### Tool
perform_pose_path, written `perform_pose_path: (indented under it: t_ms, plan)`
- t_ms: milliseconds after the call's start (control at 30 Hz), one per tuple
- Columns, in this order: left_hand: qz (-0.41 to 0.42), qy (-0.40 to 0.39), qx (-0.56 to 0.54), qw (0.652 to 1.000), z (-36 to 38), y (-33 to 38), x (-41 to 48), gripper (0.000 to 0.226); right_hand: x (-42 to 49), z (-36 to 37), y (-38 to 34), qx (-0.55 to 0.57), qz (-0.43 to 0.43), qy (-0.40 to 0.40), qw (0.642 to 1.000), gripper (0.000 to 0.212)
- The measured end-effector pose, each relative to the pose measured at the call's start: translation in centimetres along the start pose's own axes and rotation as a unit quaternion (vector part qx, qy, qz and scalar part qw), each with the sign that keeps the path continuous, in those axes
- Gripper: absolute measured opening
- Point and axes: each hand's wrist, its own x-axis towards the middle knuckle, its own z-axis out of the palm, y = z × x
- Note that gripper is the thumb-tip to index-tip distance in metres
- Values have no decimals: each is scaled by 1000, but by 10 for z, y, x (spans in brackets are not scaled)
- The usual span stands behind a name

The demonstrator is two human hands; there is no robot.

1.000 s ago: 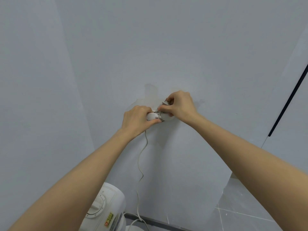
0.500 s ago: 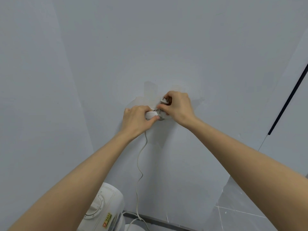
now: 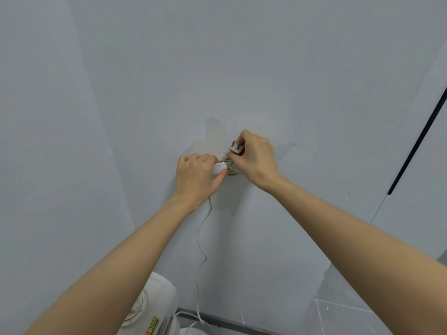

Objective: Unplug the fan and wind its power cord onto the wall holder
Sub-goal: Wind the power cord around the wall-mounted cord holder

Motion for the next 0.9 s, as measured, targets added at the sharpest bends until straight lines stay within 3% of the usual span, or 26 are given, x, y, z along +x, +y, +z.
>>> perform_pose_path:
  t_ms: [200,367,600,900]
  plan:
    - [-120,42,-119,985,0,14,-11,31,-2,-2,0,25,12,2,1000,19]
    - [-21,76,-116,990,0,7,-4,17,-3,-4,2,50,64,24,996,22]
    - [16,128,-86,988,2,3,-3,8,-7,-5,3,92,109,29,989,22]
    - [29,58,-56,996,0,12,-4,13,-9,-6,1,93,104,19,990,21]
